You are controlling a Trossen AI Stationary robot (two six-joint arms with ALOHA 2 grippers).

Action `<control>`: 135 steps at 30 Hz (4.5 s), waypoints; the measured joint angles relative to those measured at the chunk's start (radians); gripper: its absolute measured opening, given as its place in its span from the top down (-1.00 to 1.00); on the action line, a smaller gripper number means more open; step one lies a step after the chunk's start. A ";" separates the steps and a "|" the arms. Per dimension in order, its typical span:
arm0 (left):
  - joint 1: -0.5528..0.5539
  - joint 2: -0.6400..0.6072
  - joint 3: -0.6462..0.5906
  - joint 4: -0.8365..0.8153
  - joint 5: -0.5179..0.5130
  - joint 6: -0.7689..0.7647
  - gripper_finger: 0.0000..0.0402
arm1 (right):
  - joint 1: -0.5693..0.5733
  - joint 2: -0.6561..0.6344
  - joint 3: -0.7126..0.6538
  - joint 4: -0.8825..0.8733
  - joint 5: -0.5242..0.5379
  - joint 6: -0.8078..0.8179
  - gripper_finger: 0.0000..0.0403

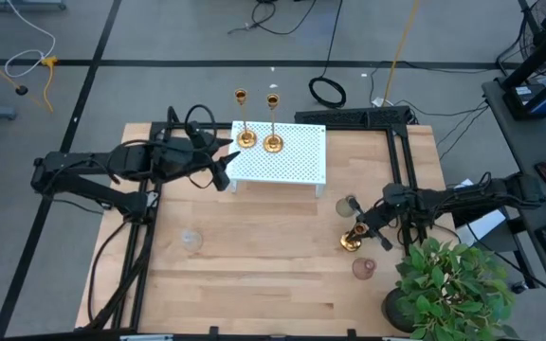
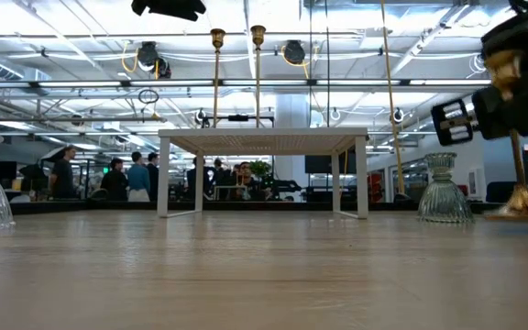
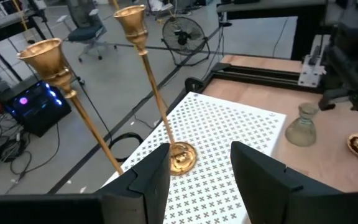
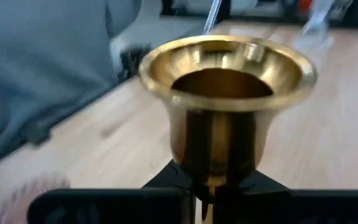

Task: Pick & Place candle stick holders
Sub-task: Put the short gold candle holder on the shelf, then put the green vase on the shelf

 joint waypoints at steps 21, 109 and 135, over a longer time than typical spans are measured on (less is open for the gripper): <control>-0.077 0.000 0.000 -0.010 -0.001 0.005 0.14 | -0.001 0.160 0.287 0.282 0.405 0.289 0.96; -0.105 -0.003 0.000 -0.177 0.077 -0.021 0.14 | -0.589 0.657 0.851 -0.166 0.400 0.102 0.21; -0.221 -0.003 0.000 -0.267 0.067 -0.156 0.14 | -0.308 0.071 0.585 -0.767 0.399 0.177 -0.07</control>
